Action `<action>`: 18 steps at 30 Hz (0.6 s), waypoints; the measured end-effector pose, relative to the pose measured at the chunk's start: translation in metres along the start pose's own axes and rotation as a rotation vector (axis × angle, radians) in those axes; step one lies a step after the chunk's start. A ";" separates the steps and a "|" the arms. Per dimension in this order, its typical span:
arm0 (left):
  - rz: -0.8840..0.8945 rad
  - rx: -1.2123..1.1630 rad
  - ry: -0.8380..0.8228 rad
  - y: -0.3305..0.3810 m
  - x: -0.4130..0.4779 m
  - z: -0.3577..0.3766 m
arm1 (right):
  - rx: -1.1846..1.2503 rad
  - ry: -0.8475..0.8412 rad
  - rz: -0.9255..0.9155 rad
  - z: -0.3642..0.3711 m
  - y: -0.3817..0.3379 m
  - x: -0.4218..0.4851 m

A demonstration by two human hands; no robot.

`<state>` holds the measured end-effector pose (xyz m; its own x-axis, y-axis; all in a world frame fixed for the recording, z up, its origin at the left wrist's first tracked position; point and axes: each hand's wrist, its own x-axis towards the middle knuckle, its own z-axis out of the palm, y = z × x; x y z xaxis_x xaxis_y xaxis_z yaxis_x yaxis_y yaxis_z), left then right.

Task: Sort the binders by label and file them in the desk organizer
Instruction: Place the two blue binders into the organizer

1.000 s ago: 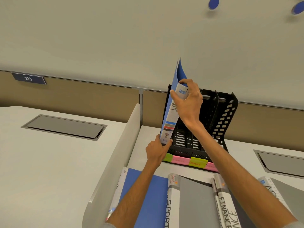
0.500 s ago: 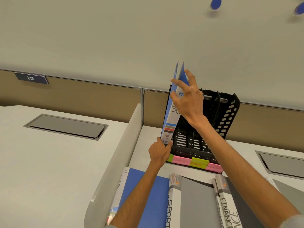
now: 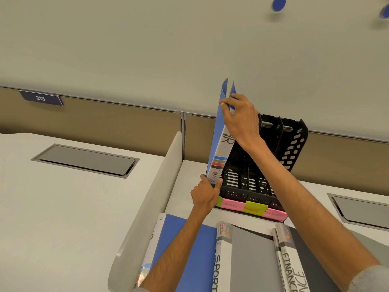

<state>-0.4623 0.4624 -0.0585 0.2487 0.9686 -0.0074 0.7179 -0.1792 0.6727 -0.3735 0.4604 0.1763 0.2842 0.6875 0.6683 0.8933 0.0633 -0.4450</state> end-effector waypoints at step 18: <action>0.075 0.017 0.088 -0.007 0.000 0.010 | 0.012 -0.120 0.072 0.013 0.006 0.002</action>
<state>-0.4610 0.4624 -0.0704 0.2452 0.9634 0.1080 0.7105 -0.2543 0.6562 -0.3724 0.4716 0.1675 0.3029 0.7723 0.5584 0.8675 0.0191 -0.4971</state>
